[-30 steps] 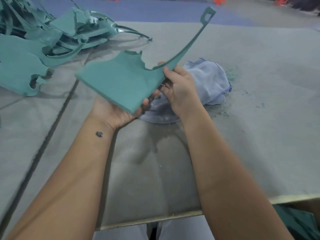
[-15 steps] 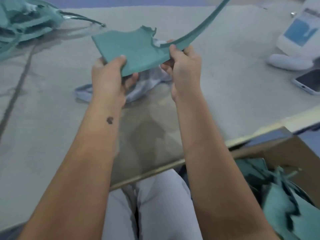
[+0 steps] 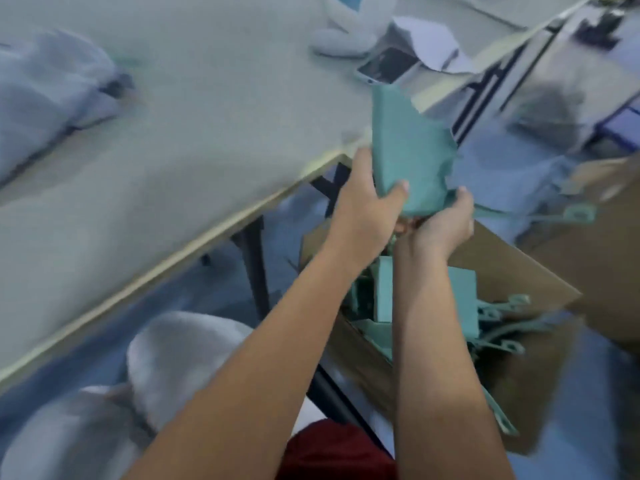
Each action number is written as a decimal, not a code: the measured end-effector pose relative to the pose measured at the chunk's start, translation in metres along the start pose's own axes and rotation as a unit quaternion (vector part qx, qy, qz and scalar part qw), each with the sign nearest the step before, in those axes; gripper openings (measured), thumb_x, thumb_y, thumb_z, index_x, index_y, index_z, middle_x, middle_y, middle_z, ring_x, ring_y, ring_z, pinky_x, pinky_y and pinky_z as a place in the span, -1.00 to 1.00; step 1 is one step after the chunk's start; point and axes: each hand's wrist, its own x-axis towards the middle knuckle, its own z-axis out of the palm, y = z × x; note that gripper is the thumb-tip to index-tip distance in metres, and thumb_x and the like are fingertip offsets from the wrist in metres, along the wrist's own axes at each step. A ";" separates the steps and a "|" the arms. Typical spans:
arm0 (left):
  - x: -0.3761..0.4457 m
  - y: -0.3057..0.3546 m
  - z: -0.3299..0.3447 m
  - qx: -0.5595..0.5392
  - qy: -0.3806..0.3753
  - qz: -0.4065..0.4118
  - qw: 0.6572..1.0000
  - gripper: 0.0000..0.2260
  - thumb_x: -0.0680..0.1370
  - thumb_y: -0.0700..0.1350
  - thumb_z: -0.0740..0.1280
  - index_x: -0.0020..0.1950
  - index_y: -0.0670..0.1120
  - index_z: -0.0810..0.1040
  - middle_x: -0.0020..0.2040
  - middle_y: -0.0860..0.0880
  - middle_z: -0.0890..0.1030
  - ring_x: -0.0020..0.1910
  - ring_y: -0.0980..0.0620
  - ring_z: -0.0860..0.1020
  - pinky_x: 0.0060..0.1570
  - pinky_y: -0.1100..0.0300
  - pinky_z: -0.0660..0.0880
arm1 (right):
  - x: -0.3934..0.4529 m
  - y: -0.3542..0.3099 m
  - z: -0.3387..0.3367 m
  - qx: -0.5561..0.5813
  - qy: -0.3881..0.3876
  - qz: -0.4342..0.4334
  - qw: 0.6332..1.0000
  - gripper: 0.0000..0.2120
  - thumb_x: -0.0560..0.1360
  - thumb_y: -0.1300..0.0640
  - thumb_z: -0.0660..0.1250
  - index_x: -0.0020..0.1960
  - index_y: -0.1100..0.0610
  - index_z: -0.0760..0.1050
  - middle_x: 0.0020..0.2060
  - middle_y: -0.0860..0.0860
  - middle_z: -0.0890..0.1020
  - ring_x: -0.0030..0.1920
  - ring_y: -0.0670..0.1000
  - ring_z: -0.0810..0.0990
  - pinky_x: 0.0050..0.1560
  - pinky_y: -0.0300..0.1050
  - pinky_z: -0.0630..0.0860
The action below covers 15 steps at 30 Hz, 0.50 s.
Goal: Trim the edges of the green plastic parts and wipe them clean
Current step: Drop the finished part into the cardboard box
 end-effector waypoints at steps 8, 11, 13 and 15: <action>-0.035 -0.095 0.033 0.101 -0.152 -0.245 0.952 -0.73 0.54 -0.22 0.38 0.21 -0.09 0.43 0.18 -0.10 0.62 0.05 -0.04 0.62 -0.28 0.16 0.63 | 0.058 -0.008 -0.114 -0.135 0.179 0.066 0.972 -0.73 0.42 0.09 0.29 0.08 0.17 0.50 -0.16 0.05 0.63 -0.26 0.06 0.61 -0.38 -0.17 0.46; -0.036 -0.105 0.039 0.157 -0.122 -0.234 0.952 -0.76 0.51 -0.18 0.41 0.13 -0.07 0.46 0.07 -0.05 0.64 -0.06 -0.01 0.63 -0.35 0.19 0.61 | 0.066 -0.007 -0.115 -0.162 0.171 0.060 0.970 -0.89 0.41 0.09 0.28 -0.10 0.10 0.44 -0.18 0.05 0.61 -0.26 0.06 0.60 -0.37 -0.15 0.45; -0.034 -0.107 0.044 0.179 -0.094 -0.215 0.956 -0.76 0.49 -0.15 0.42 0.12 -0.08 0.46 0.04 -0.05 0.63 -0.09 0.02 0.63 -0.32 0.17 0.62 | 0.071 -0.005 -0.114 -0.173 0.162 0.048 0.970 -0.89 0.41 0.09 0.29 -0.11 0.10 0.43 -0.18 0.03 0.61 -0.27 0.04 0.61 -0.38 -0.17 0.45; -0.032 -0.109 0.045 0.171 -0.101 -0.216 0.956 -0.66 0.49 -0.16 0.41 0.22 -0.03 0.41 0.09 -0.04 0.64 -0.06 0.05 0.64 -0.11 0.07 0.64 | 0.076 0.000 -0.116 -0.195 0.167 0.033 0.966 -0.82 0.43 0.08 0.29 0.00 0.11 0.45 -0.12 0.00 0.61 -0.23 0.01 0.61 -0.37 -0.18 0.43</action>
